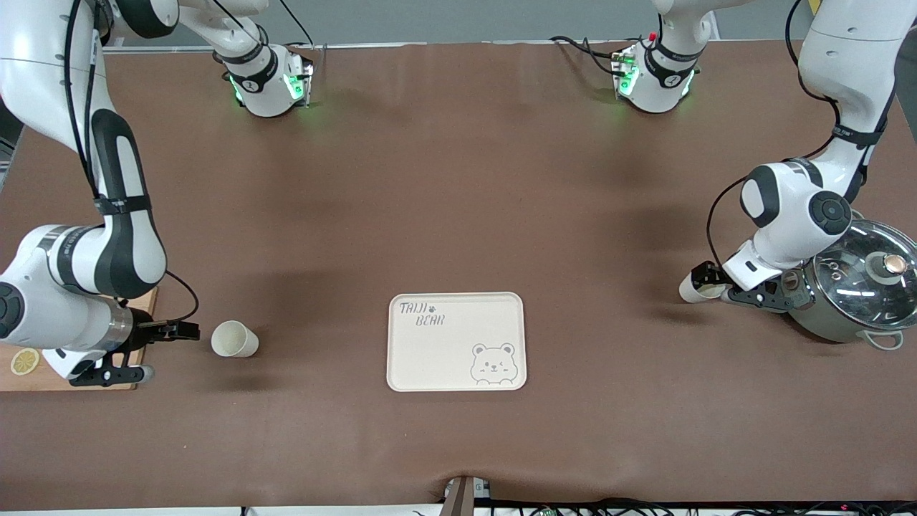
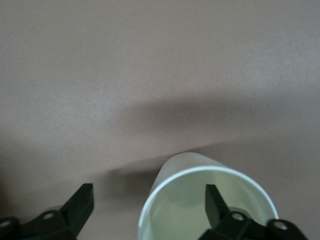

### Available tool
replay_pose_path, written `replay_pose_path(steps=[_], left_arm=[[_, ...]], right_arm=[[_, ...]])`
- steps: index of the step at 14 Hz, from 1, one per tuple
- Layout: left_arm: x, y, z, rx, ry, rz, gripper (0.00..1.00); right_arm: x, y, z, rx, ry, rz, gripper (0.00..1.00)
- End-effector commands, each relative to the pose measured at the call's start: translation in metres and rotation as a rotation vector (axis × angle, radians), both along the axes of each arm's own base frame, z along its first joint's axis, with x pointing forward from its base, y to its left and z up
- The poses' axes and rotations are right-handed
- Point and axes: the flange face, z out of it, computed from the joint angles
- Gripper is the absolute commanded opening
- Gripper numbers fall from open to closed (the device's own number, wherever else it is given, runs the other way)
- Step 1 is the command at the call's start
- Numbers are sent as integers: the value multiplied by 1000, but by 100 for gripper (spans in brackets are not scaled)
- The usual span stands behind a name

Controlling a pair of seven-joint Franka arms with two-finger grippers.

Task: Place white IKEA cup upright on tray with both arms
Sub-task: 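Lower both grippers and grasp each white paper cup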

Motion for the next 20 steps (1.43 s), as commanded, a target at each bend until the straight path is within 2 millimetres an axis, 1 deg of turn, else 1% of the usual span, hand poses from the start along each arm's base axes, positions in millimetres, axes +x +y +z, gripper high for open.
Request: replay_pose_path(steps=[1,2,5,8,9,11,13,15,16,17,18,20], left_arm=[[3,0,2,9,-12,19,0],[5,-4,3,8,-15,22,0],[6,-6,2,7,-15,22,0],[9,-9,1,7,-16,17,0],[13,-12,3,5,-24,16,0],[28,-29,17,-7,-57,67,0],[50,-66,41,-25,-102,88,0],[69,-97,66,-52,-107,187,0],[80,-121,81,-64,-98,214,0],[91,-141,91,-75,-75,265,0],[104,-173,105,-88,-56,319,0],[127,-238,110,-106,-12,418,0]], right_arm=[[-4,12,-19,6,-21,8,100],[-5,14,-23,5,-22,10,100],[-7,19,-26,7,-15,15,100],[-8,22,-35,7,-1,21,100],[-8,22,-37,7,1,21,100],[-8,22,-42,6,8,21,100],[-9,22,-45,6,11,21,100],[-9,27,-47,6,14,27,100],[-9,28,-52,6,21,30,100],[-9,28,-54,5,21,30,100],[-9,28,-56,5,21,29,100],[-9,28,-61,5,27,30,100]])
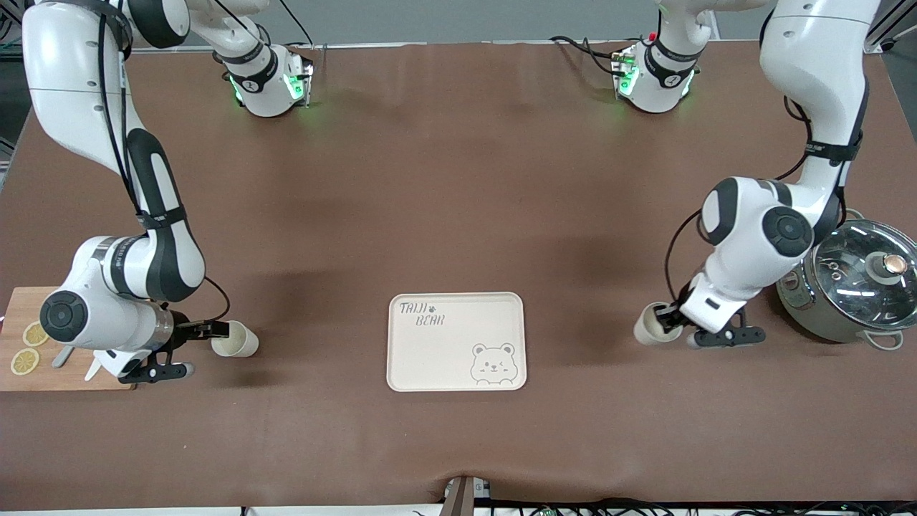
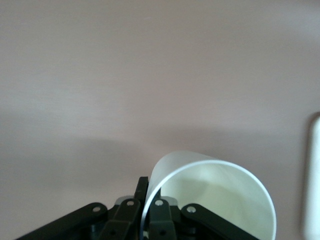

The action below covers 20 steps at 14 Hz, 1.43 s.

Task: Place white IKEA cup upright on tray with both arms
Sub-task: 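Lower both grippers and grasp each white paper cup, then carry the cup with the left gripper onto the bear tray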

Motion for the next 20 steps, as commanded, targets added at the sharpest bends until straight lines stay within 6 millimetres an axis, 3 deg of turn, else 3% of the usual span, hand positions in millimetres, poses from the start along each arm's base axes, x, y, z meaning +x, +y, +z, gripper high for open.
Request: replay_pose_path(steps=[1,2,7,12,19,20], left_arm=[[42,-75,-4,-18,52,122,0],[45,-97,-5,-24,62,146,0],[27,-163,-4,-45,71,167,0],[2,-236,-57,-8,92,254,0],[-13,-276,-80,-27,58,279,0],[-16,-279,-80,-27,58,276,0]], right_arm=[[1,1,-7,8,-1,-4,100],[0,1,-8,8,1,-4,100],[1,-2,-21,7,-3,18,100],[-1,1,-32,25,-20,3,100],[-1,0,-36,23,-26,1,100],[-1,0,-37,23,-24,0,91]])
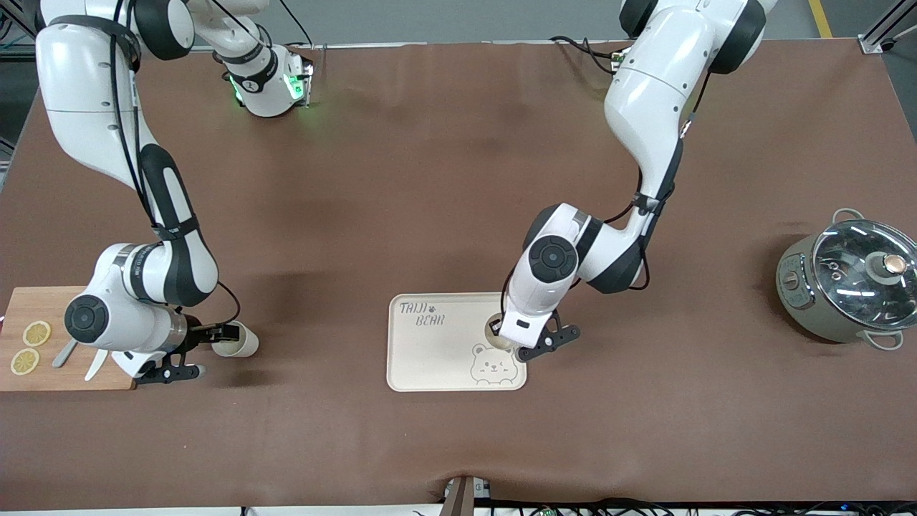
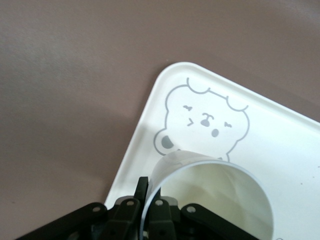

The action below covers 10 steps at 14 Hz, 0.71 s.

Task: Place white IKEA cup upright on tray with both arms
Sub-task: 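Carry the cup with the left gripper onto the bear tray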

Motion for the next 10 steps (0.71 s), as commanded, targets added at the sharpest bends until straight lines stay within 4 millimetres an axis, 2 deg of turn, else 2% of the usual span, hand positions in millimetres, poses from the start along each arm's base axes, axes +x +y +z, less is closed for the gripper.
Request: replay_pose_path(steps=[1,3,5,9,10], left_arm=[[-2,-14,-2,4,-24,14,0],[-6,-19,-12,5,-23,10,0],[-7,-21,-20,7,-27,4,0],[-9,-18,-34,25,-18,-4,0],[-9,-18,-33,25,-18,-6,16]], right_arm=[[1,2,1,12,-7,4,81],[0,2,0,12,-5,5,63],[0,2,1,12,-4,5,39],[1,7,2,13,-2,22,8],[1,11,2,13,-1,24,1]])
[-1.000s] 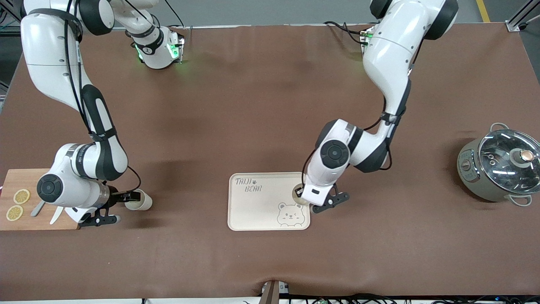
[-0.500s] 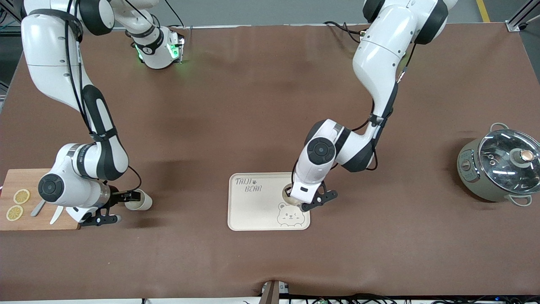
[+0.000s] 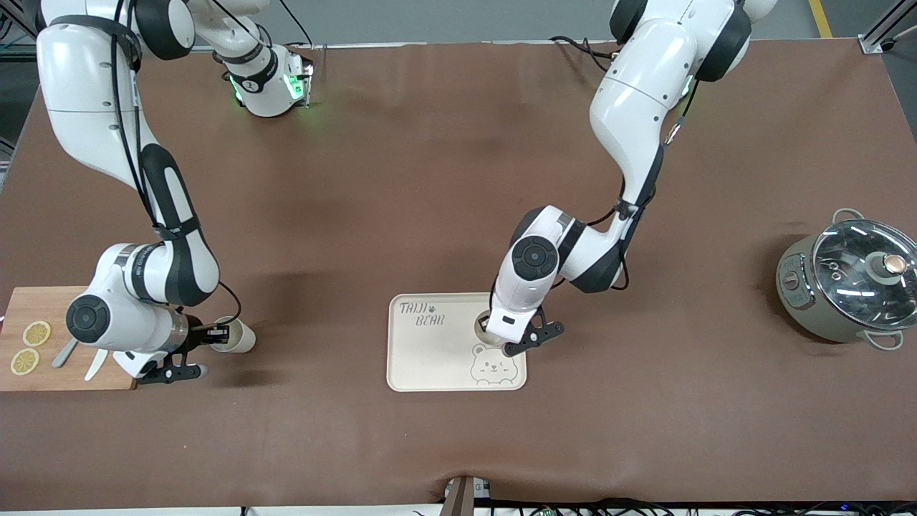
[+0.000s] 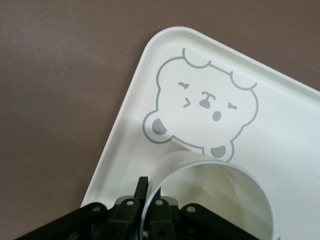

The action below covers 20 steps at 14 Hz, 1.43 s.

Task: Place white IKEA cup upright on tray with both arms
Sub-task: 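Carry the cup with the left gripper onto the bear tray, then open the left gripper and lift it away from the tray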

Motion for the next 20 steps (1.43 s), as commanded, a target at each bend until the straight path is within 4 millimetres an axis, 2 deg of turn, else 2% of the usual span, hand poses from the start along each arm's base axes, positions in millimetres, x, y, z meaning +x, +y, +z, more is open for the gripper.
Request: replay_pose_path(steps=[1,3,4,7,10,11,12,13,14,16,17,18,20], left_arm=[[3,-2,2,23,-30,1,99],[-4,-15,15,38,-50,24,100],[-3,-16,29,25,-55,60,100],[-6,-9,48,58,5,68,100],[10,20,81,63,18,96,100],[16,33,98,61,18,73,100],[22,50,115,56,44,41,100],[27,69,123,46,81,10,100],[37,92,141,34,80,-10,100],[59,149,169,43,37,-86,100],[66,171,174,54,24,-148,100],[75,200,185,59,6,-186,100],[91,272,208,66,-26,-249,100]], right_arm=[[1,8,3,12,-2,12,0],[1,8,3,12,-2,12,0],[1,8,3,12,-1,12,0],[1,8,3,13,4,16,0],[1,8,6,13,1,14,0],[1,11,9,16,8,19,0],[-1,16,13,29,34,19,0],[2,32,29,76,53,17,0],[5,43,45,123,72,-4,0],[9,51,67,168,94,-18,0],[13,54,78,172,87,-12,0],[15,62,87,171,80,-9,0],[15,79,99,166,75,-50,0]])
